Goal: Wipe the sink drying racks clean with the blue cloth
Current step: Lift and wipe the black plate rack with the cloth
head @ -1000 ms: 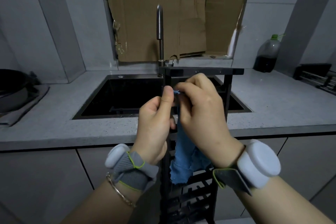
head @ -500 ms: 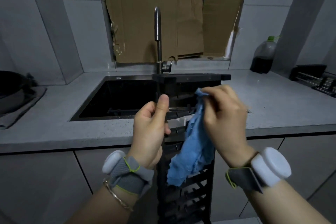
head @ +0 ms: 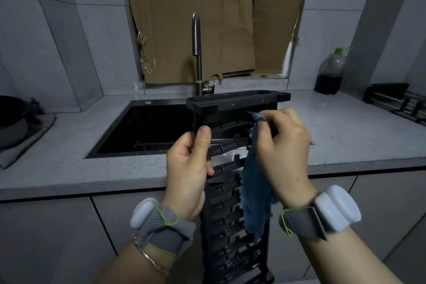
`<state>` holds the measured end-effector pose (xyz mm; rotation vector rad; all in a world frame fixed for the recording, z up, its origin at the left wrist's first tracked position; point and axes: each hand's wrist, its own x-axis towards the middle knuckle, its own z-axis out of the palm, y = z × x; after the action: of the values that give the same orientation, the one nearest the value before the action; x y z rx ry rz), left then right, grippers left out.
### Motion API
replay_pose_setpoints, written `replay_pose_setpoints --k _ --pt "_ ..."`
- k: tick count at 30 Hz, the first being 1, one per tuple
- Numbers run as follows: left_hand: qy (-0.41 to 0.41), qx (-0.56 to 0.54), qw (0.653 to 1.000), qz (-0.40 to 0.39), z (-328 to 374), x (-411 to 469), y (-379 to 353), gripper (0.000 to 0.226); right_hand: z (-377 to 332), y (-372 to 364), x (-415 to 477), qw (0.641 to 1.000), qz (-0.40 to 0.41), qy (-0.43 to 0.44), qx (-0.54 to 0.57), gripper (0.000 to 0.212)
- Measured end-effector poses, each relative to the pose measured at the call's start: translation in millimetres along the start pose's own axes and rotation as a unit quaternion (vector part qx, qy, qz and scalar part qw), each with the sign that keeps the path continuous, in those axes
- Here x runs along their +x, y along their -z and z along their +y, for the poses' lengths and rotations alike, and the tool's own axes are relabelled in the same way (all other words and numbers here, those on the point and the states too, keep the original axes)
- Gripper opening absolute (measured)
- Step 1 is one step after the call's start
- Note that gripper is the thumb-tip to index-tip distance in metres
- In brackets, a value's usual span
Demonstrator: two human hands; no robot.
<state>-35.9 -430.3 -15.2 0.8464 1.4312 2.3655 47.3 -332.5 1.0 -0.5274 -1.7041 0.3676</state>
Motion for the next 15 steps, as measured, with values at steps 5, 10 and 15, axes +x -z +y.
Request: replay_pose_setpoints --k 5,10,15 --pt "-0.010 0.013 1.000 -0.014 -1 -4 -2 0.046 -28 22 1 0.982 0.101 0.040 0.155 0.021" --pt "-0.073 0.022 0.996 -0.041 -1 -11 -11 0.027 -55 12 3 0.976 0.051 0.136 0.163 0.017" --pt "-0.086 0.065 0.993 -0.042 2 -9 -3 0.023 -24 8 8 0.975 0.055 0.208 0.063 0.021"
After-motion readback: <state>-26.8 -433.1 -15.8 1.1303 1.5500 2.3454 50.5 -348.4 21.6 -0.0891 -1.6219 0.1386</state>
